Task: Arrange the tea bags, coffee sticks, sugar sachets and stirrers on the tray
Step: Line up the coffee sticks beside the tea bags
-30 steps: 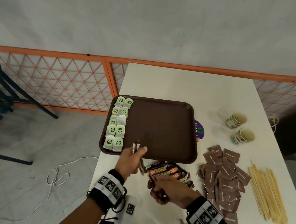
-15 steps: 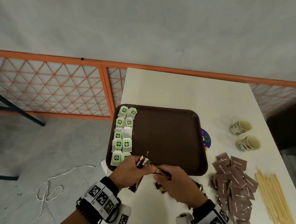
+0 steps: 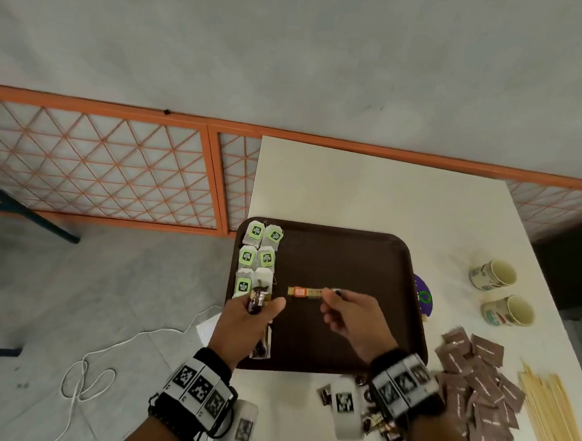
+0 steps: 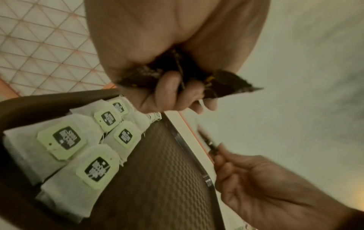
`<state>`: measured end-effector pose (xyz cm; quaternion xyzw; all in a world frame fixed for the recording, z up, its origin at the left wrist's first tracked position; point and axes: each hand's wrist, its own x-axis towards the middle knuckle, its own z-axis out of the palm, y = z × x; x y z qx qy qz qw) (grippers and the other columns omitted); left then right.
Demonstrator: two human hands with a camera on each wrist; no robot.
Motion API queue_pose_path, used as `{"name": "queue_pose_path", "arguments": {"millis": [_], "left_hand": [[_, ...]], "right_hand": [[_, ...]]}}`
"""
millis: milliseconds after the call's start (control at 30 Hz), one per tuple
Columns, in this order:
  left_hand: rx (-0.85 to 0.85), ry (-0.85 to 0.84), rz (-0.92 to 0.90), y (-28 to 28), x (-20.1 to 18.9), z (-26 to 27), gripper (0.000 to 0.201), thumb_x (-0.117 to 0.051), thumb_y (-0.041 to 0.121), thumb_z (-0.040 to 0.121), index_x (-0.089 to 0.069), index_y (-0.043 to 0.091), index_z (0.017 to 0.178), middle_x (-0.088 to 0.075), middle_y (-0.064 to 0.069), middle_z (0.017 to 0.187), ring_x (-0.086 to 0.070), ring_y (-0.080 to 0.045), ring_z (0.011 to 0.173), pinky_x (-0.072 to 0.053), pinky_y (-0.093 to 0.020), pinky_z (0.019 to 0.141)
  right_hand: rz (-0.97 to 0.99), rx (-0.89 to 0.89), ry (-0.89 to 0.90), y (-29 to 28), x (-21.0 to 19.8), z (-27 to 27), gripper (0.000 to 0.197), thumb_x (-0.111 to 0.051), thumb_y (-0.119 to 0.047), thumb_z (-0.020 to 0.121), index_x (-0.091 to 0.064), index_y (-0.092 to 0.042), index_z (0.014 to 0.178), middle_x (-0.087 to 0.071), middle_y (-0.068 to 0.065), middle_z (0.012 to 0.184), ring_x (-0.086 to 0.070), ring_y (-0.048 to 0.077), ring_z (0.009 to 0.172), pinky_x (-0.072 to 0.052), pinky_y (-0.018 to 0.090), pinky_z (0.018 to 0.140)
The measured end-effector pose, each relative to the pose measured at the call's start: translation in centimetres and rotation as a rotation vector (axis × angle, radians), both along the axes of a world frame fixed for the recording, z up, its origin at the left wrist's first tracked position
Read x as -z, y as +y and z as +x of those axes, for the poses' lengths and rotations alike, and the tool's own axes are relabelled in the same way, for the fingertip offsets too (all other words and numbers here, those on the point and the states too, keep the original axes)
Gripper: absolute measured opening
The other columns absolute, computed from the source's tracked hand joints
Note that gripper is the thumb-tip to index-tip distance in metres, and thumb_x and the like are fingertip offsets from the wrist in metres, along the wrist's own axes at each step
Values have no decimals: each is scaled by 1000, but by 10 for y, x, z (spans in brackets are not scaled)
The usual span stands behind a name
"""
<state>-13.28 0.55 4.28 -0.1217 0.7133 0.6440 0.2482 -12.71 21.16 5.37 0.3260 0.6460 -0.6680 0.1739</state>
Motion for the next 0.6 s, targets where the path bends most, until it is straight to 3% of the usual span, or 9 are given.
{"name": "queue_pose_path", "arguments": {"millis": [133,167,233,300,367,400,467,600], "left_hand": [[-3,19,-26,-13,-4,-3,19,-72,32,86,-73,13,88,-64,6,61,-60,-4,56,-50,-18,56],[6,28,-37,-18,-6,-3,17,-71,32,86,-73,15,88,-67,6,63,-62,-5,58,-51,-19,58],[-1,27,-55,-28,-3,-2,20,-72,39,83,-73,19,88,-75,1,77,-71,-16,72,-59,-31,71],[-10,-5,-56,-37,5,-3,27,-73,45,80,-73,22,92,-76,-6,88,-73,-25,84,-59,-47,83],[-11,-24,-63,-40,8,-5,23,-72,44,82,-73,23,91,-75,-15,89,-72,-35,86,-57,-55,83],[-9,-37,-63,-40,10,-7,24,-72,45,82,-73,23,91,-73,-19,90,-70,-40,88,-56,-57,82],[-6,-55,-67,-35,13,-11,33,-72,52,76,-73,22,92,-71,-23,92,-68,-43,90,-56,-58,81],[-5,-90,-53,-26,17,-17,45,-71,58,71,-73,19,93,-72,-22,92,-69,-42,87,-57,-56,81]], "right_hand": [[41,89,-216,20,44,-69,16,-66,-21,93,-65,-8,84,-63,4,67,-54,10,51,-40,18,45],[41,75,-246,23,51,-80,19,-69,-25,91,-65,-7,85,-64,5,69,-54,11,53,-40,19,45],[157,2,-257,29,55,-95,35,-73,-36,86,-68,-2,84,-68,7,69,-58,14,53,-43,22,45],[534,-139,-184,39,55,-98,40,-74,-42,83,-73,-2,82,-72,8,73,-65,19,62,-56,31,57],[858,-303,-67,48,52,-96,25,-70,-37,85,-74,-13,86,-73,4,86,-67,23,86,-57,39,81],[913,-362,-1,47,51,-96,14,-68,-33,86,-72,-20,87,-71,2,89,-64,23,93,-55,40,85],[942,-480,91,38,52,-100,3,-66,-27,88,-68,-26,87,-66,-2,90,-63,21,91,-55,41,82],[999,-710,188,10,67,-111,9,-62,-15,91,-67,-18,98,-56,2,101,-57,24,95,-51,42,81]]}}
